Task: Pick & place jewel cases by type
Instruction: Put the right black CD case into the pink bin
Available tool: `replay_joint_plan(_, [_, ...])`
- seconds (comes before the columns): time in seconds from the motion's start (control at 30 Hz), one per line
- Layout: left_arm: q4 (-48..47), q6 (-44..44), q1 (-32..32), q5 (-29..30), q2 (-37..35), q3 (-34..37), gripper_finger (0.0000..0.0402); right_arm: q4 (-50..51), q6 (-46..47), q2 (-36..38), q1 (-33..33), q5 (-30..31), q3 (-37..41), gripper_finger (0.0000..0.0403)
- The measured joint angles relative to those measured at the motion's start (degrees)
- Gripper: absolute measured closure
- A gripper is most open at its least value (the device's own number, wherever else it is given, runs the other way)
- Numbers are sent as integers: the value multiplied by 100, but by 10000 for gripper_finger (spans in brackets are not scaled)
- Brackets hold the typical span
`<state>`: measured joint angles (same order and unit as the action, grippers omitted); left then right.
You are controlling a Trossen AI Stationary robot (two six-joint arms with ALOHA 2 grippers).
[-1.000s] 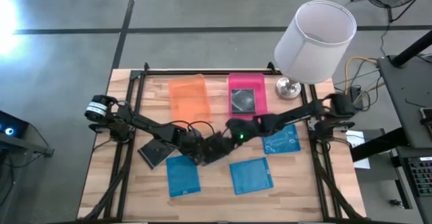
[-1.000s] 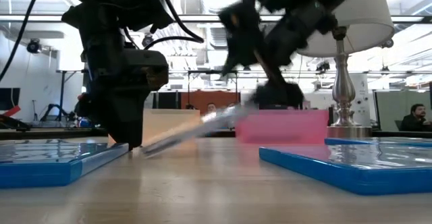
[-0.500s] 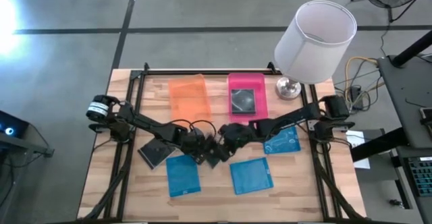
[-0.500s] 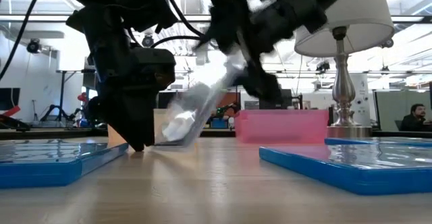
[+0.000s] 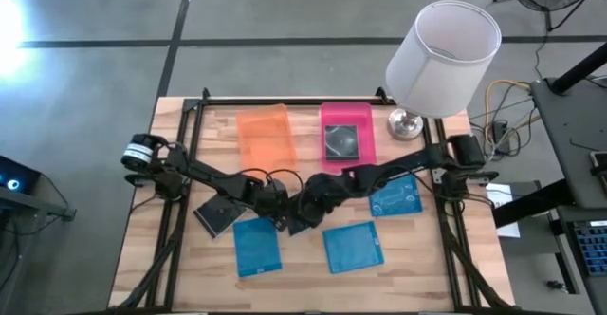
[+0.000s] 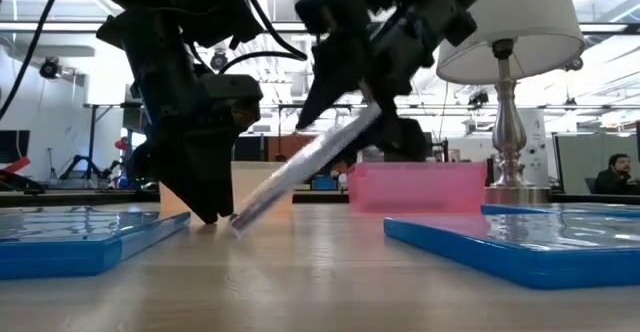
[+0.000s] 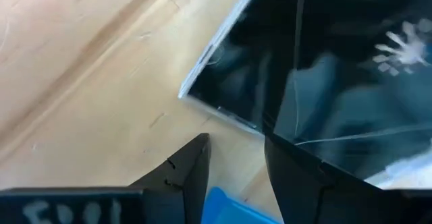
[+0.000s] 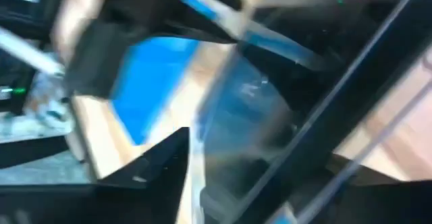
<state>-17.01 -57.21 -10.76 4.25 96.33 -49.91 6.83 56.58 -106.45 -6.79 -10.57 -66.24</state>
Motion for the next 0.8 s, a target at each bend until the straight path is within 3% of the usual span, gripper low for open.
replay_joint_plan(0.13, [-31, 2, -129, 282, -57, 9, 271, 94, 0, 43, -13, -4, 22, 299])
replay_joint_plan(0.27, [-262, -260, -422, 1046, -395, 33, 271, 381, 397, 309, -53, 367, 57, 380])
replay_joint_plan(0.5, [-415, -952, -1136, 3007, -1326, 46, 271, 1182, 1597, 1408, -598, 2080, 371, 386])
replay_joint_plan(0.6, [-356, -966, -1296, 3830, -1651, 32, 271, 2223, 3080, 1978, -1139, 3549, 522, 387])
replay_joint_plan(0.7, [-290, -973, -1310, 4388, -1934, 4, 271, 3580, 5253, 2457, -1744, 5151, 630, 385])
replay_joint_plan(0.8, [-181, -974, -1213, 4648, -2193, 0, 271, 4579, 7175, 2689, -1960, 5868, 845, 382])
